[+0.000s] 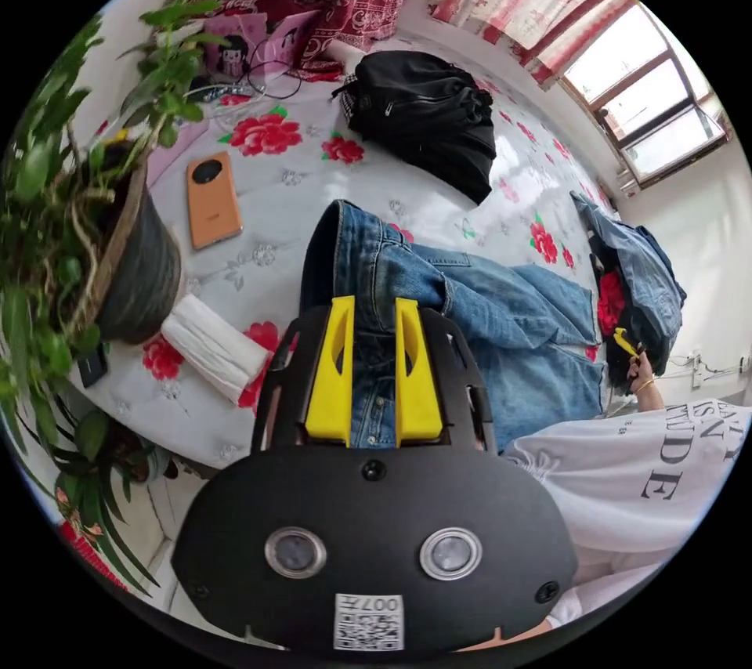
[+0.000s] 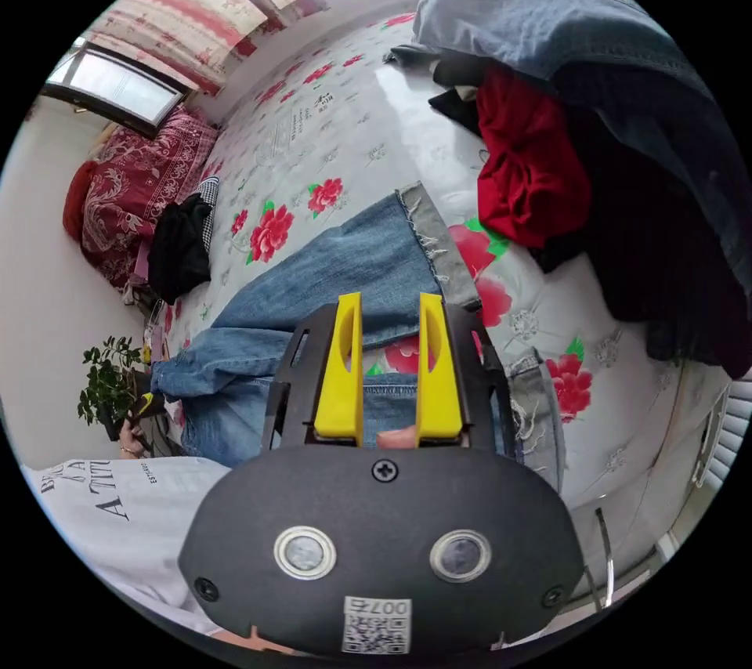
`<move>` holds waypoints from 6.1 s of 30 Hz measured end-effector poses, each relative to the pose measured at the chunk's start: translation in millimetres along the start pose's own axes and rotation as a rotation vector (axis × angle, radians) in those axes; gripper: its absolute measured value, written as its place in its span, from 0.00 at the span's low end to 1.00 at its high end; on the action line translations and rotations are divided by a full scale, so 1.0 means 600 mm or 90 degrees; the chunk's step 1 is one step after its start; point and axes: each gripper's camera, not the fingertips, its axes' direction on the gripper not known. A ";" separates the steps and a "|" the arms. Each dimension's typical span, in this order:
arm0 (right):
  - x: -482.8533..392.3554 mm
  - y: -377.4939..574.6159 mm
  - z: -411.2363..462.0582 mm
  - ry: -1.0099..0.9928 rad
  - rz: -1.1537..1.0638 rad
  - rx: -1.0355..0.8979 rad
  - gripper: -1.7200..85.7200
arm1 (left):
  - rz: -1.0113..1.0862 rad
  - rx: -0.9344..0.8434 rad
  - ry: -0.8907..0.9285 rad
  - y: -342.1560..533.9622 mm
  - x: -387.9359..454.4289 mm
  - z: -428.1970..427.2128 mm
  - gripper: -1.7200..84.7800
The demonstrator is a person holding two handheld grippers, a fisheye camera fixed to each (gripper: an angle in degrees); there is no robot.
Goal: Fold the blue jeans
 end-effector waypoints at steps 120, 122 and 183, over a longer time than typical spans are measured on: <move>0.019 0.056 0.128 0.211 0.002 -0.098 0.15 | -0.074 -0.071 -0.158 0.066 -0.003 0.168 0.08; 0.037 0.074 0.150 0.210 0.002 -0.132 0.15 | -0.043 -0.129 -0.215 0.083 0.005 0.208 0.06; 0.038 0.033 -0.051 -0.058 -0.100 0.231 0.02 | 0.156 0.239 0.108 0.132 -0.002 -0.137 0.08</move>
